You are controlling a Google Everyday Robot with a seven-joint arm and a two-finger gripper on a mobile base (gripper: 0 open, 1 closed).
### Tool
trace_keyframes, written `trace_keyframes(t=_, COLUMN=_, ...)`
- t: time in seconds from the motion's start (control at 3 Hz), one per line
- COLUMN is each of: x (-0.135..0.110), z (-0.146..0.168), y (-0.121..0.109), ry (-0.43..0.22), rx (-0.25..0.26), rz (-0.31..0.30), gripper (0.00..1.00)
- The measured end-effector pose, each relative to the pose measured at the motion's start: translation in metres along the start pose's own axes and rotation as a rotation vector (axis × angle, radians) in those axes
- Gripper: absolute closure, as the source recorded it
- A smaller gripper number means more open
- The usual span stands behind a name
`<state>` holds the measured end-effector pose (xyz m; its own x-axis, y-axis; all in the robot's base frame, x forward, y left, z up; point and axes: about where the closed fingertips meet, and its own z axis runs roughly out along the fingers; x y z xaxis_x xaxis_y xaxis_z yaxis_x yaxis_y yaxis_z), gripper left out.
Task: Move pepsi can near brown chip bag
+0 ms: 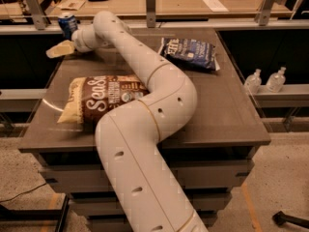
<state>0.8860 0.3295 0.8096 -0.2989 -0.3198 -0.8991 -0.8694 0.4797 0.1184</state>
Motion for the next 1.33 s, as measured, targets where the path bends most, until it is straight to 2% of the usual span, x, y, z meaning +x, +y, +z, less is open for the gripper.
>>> trace_keyframes(t=0.67, x=-0.0109, z=-0.0043, y=0.0007, ry=0.0, rx=0.0, rz=0.0, gripper=0.0)
trace_keyframes(t=1.33, x=-0.0109, z=-0.0042, y=0.0008, ry=0.0, rx=0.0, rz=0.0, gripper=0.0)
